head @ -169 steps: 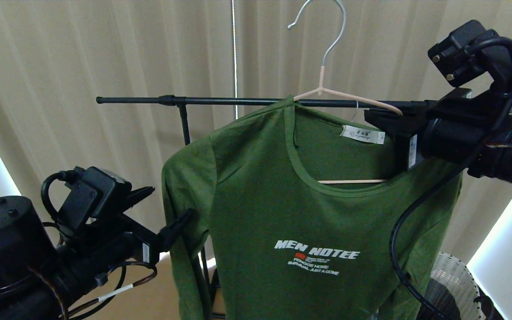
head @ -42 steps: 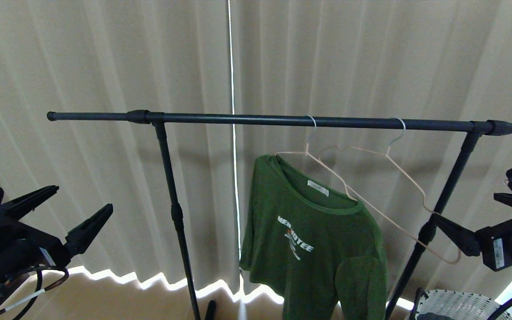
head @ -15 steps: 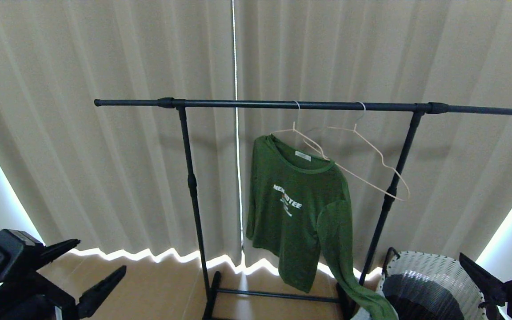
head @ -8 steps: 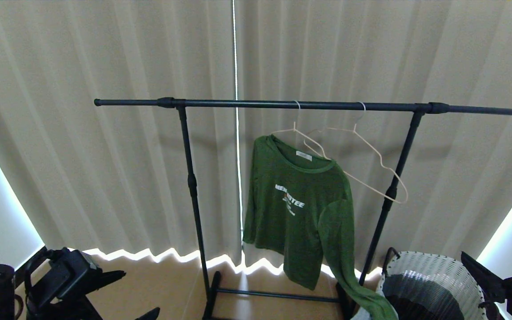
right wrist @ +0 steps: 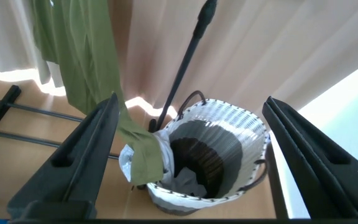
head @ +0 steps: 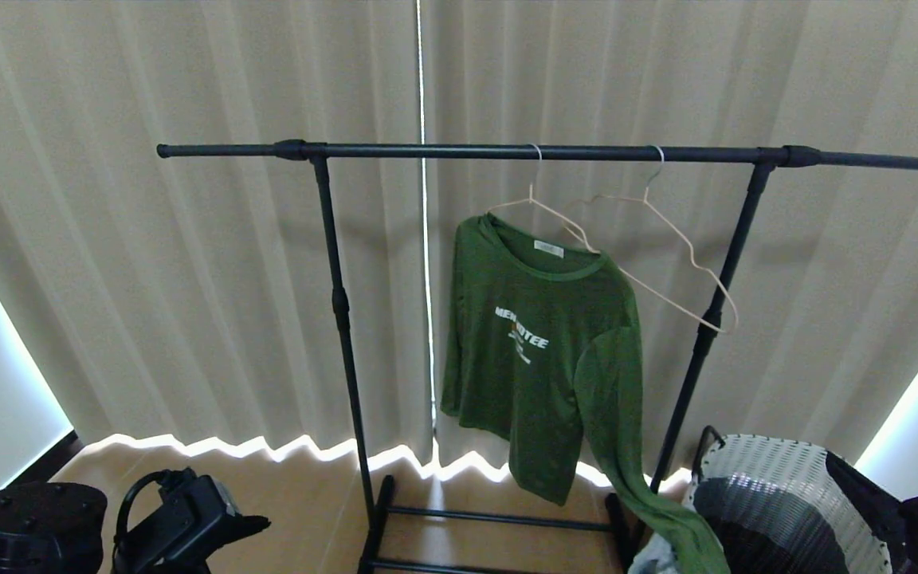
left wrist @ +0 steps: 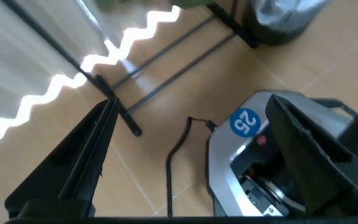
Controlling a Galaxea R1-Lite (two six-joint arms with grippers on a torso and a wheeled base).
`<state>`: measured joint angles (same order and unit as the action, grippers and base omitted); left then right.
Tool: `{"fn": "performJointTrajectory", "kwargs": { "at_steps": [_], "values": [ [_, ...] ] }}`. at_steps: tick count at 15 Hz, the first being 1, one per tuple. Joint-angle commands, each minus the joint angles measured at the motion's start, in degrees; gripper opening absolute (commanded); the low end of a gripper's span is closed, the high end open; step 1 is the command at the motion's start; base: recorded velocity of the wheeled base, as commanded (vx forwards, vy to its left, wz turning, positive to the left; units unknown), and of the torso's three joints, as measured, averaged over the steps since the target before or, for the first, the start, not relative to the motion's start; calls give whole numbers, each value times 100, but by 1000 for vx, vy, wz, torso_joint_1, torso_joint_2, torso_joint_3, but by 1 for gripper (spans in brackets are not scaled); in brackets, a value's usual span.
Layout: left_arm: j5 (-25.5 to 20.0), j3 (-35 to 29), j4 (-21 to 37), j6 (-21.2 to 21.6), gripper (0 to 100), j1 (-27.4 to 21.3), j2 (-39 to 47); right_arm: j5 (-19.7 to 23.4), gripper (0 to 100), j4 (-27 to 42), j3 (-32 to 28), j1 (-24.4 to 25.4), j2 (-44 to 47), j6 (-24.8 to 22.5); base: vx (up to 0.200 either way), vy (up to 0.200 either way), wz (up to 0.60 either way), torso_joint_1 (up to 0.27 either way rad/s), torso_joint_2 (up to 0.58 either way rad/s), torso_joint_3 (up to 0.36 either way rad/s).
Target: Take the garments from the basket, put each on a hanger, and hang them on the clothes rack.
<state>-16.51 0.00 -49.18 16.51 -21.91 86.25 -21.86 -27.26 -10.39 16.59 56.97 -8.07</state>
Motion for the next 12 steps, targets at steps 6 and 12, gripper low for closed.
{"fn": "performJointTrajectory", "kwargs": {
  "at_steps": [6, 12],
  "values": [
    [16, 0, -4, -543, 100, -666, 612, 6, 100, -8, 10, 2, -19, -2, 0, 0, 0, -227, 495, 268],
    [-2, 0, -162, -561, 100, -666, 867, 6, 100, -8, 10, 2, -28, 7, 0, 0, 0, -66, 155, 85]
  ]
}}
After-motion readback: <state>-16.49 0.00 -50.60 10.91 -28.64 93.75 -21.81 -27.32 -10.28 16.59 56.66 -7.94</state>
